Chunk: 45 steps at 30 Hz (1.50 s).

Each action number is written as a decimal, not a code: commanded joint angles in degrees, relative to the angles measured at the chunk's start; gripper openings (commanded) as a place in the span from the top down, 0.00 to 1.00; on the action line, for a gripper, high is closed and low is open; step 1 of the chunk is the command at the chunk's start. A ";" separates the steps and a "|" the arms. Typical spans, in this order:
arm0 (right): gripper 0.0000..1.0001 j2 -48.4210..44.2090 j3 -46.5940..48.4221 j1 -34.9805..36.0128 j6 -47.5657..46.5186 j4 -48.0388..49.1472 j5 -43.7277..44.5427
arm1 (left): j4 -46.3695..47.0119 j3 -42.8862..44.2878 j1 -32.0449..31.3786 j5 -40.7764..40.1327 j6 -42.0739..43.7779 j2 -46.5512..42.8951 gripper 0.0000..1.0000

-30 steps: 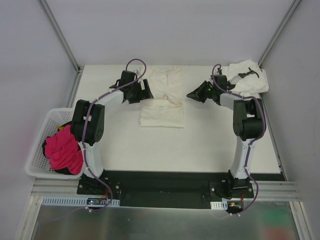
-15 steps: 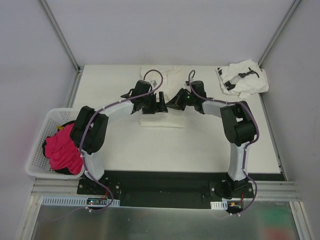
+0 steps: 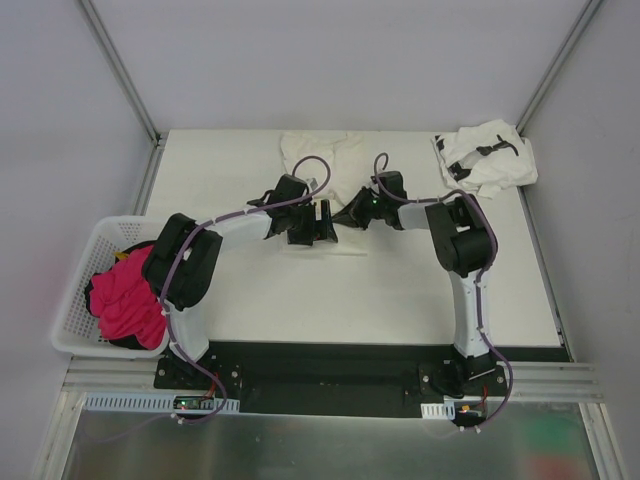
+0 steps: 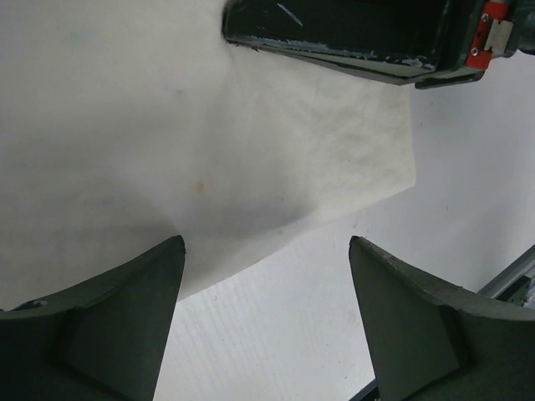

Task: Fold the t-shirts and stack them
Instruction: Fold the folded rectangular tshirt in 1/3 of the way

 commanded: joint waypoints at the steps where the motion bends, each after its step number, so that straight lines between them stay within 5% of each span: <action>1: 0.99 3.07 4.66 -0.21 2.34 2.40 -1.33 | 0.68 0.36 -0.06 2.29 -1.30 1.16 0.22; 22: 0.99 6.06 11.78 -5.39 2.87 -1.47 -1.51 | 0.33 -5.00 -0.06 2.99 -2.88 1.87 0.25; 29: 0.99 12.21 25.39 -5.74 2.87 -7.34 -0.45 | 0.33 -6.58 -0.15 2.11 -3.23 1.52 0.26; 38: 0.96 23.47 55.20 -9.17 2.87 -17.45 1.31 | 0.42 -7.46 -1.29 0.88 -2.53 0.02 0.27; 42: 0.96 14.97 47.59 -10.84 -0.36 -17.64 0.60 | 0.33 -7.55 -2.17 0.70 -2.09 -0.15 0.27; 45: 0.95 2.58 33.26 -10.67 -3.71 -16.15 1.75 | 0.59 -7.64 -2.70 0.27 -1.65 -0.59 0.27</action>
